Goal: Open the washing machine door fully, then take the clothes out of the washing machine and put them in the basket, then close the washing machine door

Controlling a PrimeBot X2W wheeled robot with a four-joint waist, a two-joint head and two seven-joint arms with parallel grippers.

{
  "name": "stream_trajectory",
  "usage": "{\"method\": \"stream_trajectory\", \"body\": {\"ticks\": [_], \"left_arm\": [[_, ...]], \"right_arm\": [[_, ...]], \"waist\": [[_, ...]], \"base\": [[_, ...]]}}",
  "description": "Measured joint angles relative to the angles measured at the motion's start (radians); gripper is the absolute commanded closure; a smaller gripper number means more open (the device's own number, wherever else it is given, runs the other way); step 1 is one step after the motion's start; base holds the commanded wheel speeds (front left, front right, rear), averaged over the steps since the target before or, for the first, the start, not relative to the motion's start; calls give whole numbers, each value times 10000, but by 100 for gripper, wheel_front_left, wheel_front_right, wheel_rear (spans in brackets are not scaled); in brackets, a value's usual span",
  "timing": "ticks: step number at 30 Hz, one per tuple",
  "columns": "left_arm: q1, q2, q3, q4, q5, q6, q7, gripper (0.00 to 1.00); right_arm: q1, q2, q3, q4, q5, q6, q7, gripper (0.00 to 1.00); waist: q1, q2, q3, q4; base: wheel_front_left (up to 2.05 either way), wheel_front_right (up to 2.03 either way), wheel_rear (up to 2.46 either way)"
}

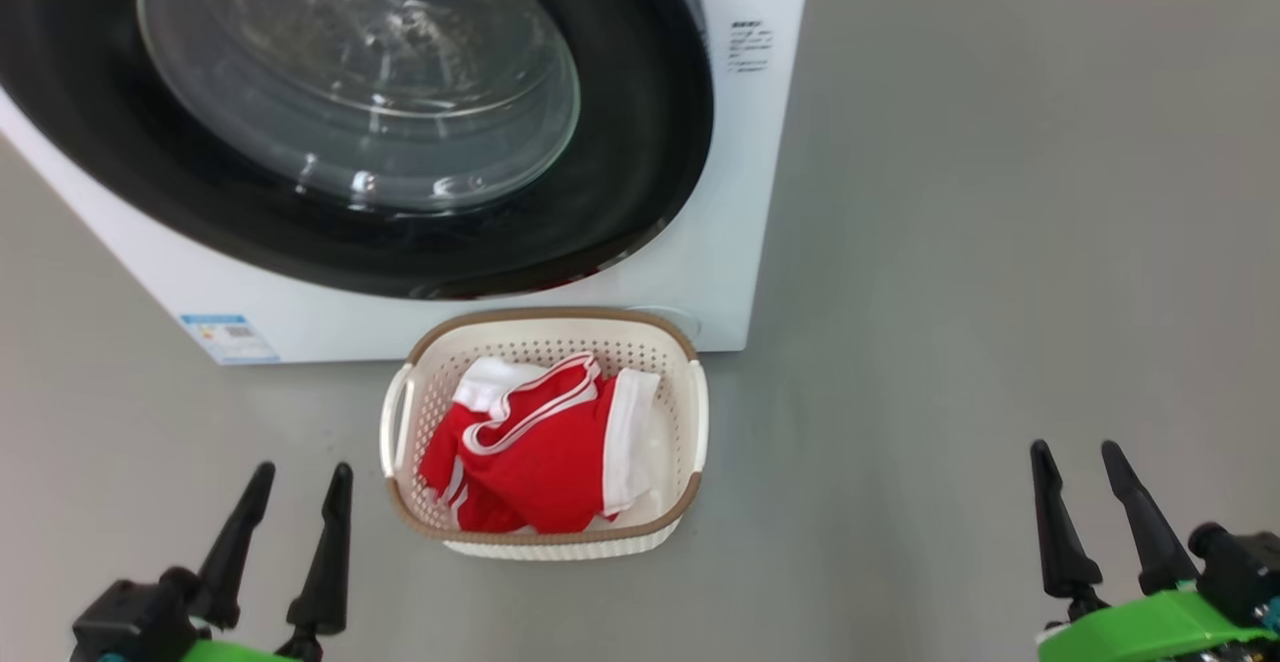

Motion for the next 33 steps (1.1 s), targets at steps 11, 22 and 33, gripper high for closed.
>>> {"method": "stream_trajectory", "body": {"ticks": [11,22,33], "left_arm": [[661,10,301,19,73,0,2,0],[677,-71,366,-25,259,0,2,0],[858,-627,125,765,128,17,140,100]], "right_arm": [[583,48,-259,-127,50,0,0,0],[674,130,-249,-136,50,0,0,0],[701,401,-171,715,128,0,105,100]], "waist": [[0,0,-441,-476],[0,0,-539,-477],[1,0,-560,-490]], "base": [[0,0,0],[0,0,0],[0,0,0]]}}
